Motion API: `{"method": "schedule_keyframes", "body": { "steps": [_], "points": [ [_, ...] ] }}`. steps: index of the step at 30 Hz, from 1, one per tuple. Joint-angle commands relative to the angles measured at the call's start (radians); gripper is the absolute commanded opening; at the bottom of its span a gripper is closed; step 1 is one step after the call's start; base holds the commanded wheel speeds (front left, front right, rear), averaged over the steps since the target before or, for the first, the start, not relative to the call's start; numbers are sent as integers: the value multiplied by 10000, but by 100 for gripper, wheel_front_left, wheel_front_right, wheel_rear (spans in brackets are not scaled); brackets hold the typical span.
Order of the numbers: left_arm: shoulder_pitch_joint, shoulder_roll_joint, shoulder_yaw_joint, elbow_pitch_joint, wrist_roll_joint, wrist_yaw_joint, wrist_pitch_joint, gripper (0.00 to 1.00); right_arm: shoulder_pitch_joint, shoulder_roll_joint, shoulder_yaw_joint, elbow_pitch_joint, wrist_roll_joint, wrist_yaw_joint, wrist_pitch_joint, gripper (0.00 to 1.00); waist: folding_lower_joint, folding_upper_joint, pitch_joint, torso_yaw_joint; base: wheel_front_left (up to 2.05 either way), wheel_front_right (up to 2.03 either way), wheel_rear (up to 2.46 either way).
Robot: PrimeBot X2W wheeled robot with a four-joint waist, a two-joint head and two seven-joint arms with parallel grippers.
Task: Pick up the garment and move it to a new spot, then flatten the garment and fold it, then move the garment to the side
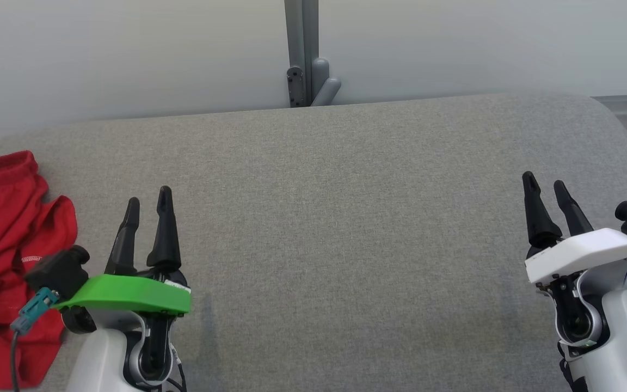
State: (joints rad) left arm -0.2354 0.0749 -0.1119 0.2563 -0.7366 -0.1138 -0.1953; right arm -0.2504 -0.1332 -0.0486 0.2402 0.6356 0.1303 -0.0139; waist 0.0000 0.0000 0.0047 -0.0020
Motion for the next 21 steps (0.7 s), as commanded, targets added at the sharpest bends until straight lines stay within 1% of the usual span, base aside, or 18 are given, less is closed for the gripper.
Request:
{"method": "schedule_keyframes", "body": {
  "steps": [1,9,21],
  "points": [
    [-269,100,-35,-57,448,33,-91,100,2,-89,93,-208,-466,4,-174,100,0,0,-5,0,0,0,0],
    [-301,174,-143,322,1355,84,-181,100,105,-45,264,-169,-1318,5,-525,100,0,0,-7,-11,0,0,0],
    [-341,244,-239,651,2460,215,-235,100,241,40,438,247,-2147,4,-971,100,0,0,-29,-14,0,0,0]
  ]
}}
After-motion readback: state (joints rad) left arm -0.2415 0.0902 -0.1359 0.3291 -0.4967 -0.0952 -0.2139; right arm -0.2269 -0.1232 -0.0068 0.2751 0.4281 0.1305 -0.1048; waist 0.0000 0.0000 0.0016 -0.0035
